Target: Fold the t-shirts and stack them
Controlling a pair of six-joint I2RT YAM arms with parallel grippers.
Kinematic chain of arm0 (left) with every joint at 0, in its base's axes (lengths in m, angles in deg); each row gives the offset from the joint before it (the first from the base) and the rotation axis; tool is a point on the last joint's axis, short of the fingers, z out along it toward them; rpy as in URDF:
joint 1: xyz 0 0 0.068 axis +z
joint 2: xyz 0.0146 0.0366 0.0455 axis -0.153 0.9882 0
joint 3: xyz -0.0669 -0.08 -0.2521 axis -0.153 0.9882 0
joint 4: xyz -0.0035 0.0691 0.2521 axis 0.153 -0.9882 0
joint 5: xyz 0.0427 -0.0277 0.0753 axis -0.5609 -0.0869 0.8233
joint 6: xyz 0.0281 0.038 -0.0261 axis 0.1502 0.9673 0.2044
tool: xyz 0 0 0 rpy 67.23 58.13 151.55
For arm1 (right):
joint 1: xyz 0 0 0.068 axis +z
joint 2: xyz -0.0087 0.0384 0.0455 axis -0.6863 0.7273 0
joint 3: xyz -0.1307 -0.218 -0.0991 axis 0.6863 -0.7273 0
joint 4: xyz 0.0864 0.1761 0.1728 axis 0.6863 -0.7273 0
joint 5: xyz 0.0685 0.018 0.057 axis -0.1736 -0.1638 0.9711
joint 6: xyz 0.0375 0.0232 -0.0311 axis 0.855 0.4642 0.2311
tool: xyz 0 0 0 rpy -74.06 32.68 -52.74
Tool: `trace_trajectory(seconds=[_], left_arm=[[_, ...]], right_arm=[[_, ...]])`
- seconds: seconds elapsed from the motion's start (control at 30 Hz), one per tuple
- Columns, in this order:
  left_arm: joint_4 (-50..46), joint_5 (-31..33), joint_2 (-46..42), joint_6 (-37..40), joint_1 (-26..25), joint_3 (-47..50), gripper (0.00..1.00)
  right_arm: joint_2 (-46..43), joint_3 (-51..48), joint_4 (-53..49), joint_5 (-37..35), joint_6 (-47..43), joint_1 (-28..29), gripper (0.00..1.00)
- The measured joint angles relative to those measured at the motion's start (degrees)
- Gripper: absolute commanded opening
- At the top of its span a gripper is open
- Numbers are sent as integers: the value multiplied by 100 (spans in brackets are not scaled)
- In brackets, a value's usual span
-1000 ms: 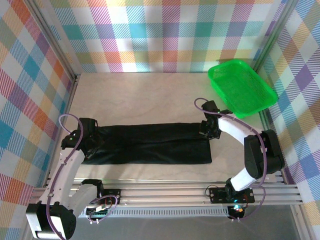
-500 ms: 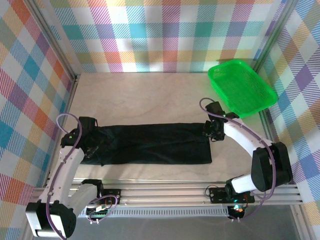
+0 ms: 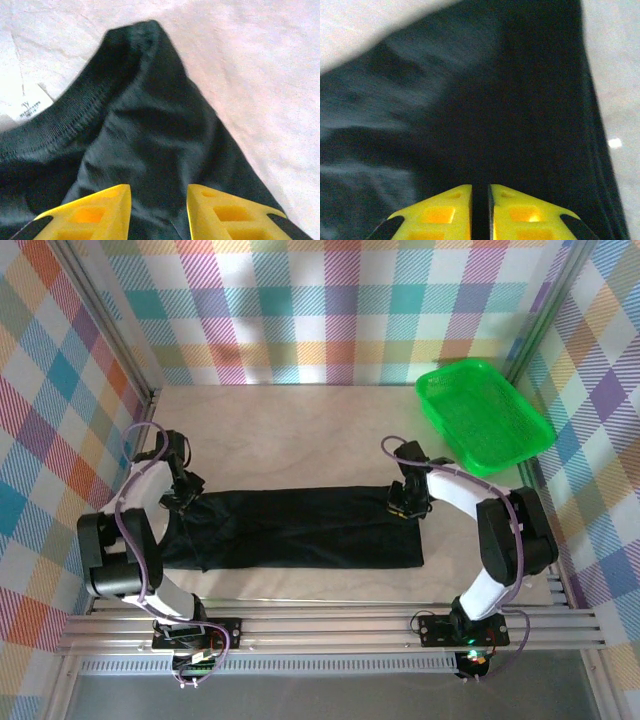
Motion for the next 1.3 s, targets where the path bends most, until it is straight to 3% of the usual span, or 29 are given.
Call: trace_trajectory(seconds=[0.3,0.5,0.67,0.8,0.93,1.3], left_arm=[[107,-483,1191,509,1552,-247,31],[302,-654,1268,636,1720,-538,32],[195,-662,431,584,1248,-535,35],[249,-796,-249,323,144,-485,34],[369,-1082,-201,-22,-737,-170,31],[107,-1189,1241,-111,-774,-289,29]], right_arm=[[-424,-645,-210,-70,-9,-431,6],[-492,-564,-354,-247,-192,-476,19],[-946,-240,-588,-509,-374,-450,20],[-1099,20,-573,-529,-393,-391,14],[-804,273,-568,-463,-332,-195,14],[1032,1023,-577,-4,-140,-133,14]])
